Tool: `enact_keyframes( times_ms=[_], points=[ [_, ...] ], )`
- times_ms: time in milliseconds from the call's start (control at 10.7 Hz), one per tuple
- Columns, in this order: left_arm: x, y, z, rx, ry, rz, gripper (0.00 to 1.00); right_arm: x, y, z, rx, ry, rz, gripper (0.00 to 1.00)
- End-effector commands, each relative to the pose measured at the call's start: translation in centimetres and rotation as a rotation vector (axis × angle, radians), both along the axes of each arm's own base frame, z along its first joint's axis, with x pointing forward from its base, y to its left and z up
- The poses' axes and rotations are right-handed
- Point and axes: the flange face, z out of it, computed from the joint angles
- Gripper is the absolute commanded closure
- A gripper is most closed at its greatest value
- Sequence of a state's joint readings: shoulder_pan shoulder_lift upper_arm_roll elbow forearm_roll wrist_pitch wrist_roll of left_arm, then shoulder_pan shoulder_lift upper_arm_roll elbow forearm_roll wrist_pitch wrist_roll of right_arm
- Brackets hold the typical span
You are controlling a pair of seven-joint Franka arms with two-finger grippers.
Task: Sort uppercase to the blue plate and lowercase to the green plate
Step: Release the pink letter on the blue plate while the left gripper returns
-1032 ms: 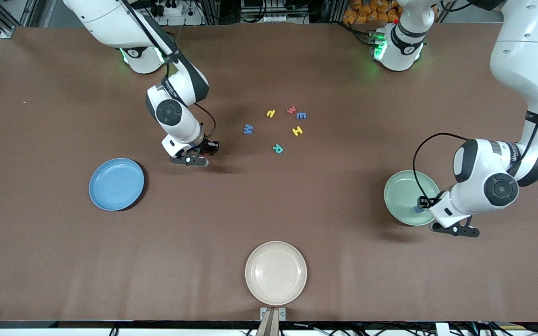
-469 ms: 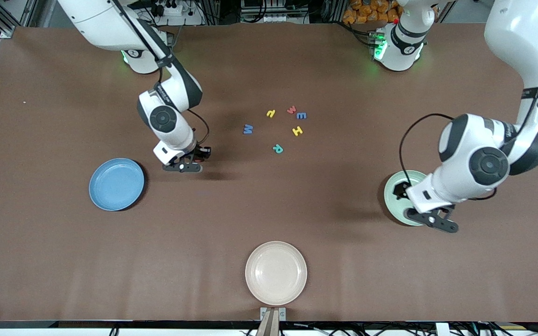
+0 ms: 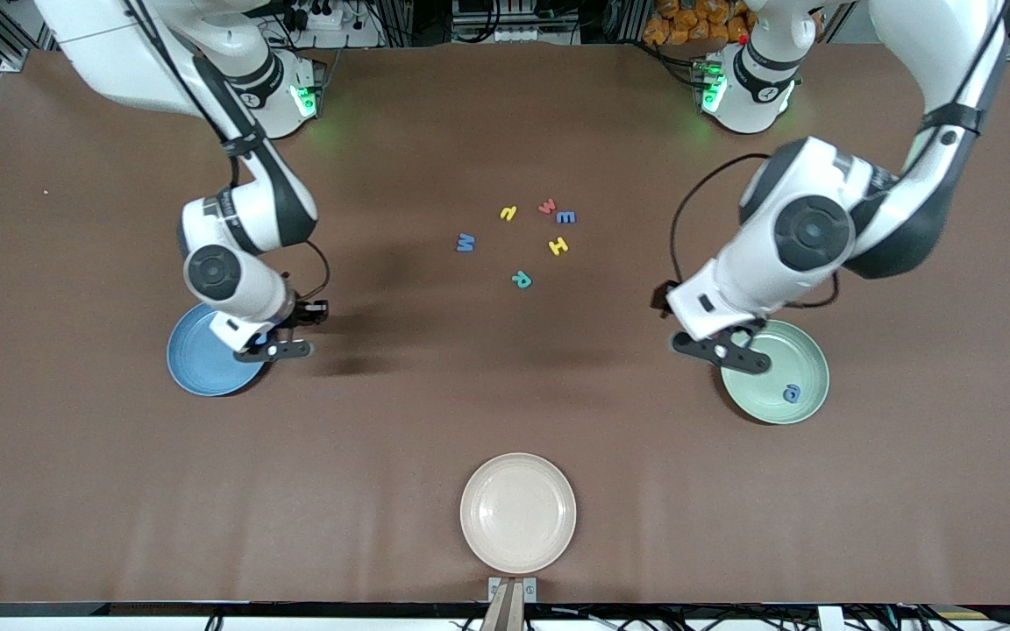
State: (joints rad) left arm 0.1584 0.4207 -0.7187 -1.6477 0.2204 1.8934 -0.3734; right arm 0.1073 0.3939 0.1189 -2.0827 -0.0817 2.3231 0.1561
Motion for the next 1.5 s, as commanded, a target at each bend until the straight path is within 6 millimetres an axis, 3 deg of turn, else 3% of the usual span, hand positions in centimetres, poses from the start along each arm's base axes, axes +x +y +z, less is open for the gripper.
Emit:
enact_keyframes(
  times_ms=[0, 188, 375, 469, 563, 657, 1032, 1126, 1313, 1407],
  points=[
    [-4.2, -6.3, -1.1, 0.025, 0.033, 0.105, 0.0, 1.6, -3.8, 1.0, 0.007, 0.009, 0.1, 0.6],
    [-7.5, -11.7, -2.4, 0.034, 0.042, 0.162, 0.0, 2.7, -8.6, 0.4, 0.04, -0.018, 0.23, 0.59],
    [-9.9, -15.5, -3.7, 0.008, 0.047, 0.134, 0.0, 2.8, -11.3, 0.0, 0.051, -0.017, 0.269, 0.59],
    [-11.4, -17.8, -4.5, -0.015, 0.046, 0.143, 0.0, 2.7, -11.9, -0.2, 0.057, -0.014, 0.274, 0.48],
    [-12.4, -19.8, -5.3, -0.039, 0.044, 0.181, 0.0, 2.7, -11.9, -0.4, 0.069, -0.012, 0.258, 0.27],
    [-13.7, -21.5, -6.1, -0.046, 0.026, 0.159, 0.0, 2.7, -11.8, -0.5, 0.081, -0.011, 0.241, 0.27],
    [-17.6, -24.8, -9.4, -0.01, 0.037, 0.061, 0.0, 2.6, -11.0, -0.6, 0.11, -0.005, 0.188, 0.27],
    [-18.7, -25.5, -11.0, 0.011, 0.037, 0.022, 0.0, 2.6, -10.1, -0.6, 0.119, -0.006, 0.153, 0.27],
    [-20.2, -26.9, -13.9, 0.005, 0.023, -0.037, 0.0, 2.1, -5.8, -0.2, 0.12, 0.009, 0.056, 0.27],
    [-22.1, -27.7, -15.0, 0.004, 0.029, -0.069, 0.0, 1.8, -3.9, 0.0, 0.118, 0.019, 0.021, 0.26]
  ],
)
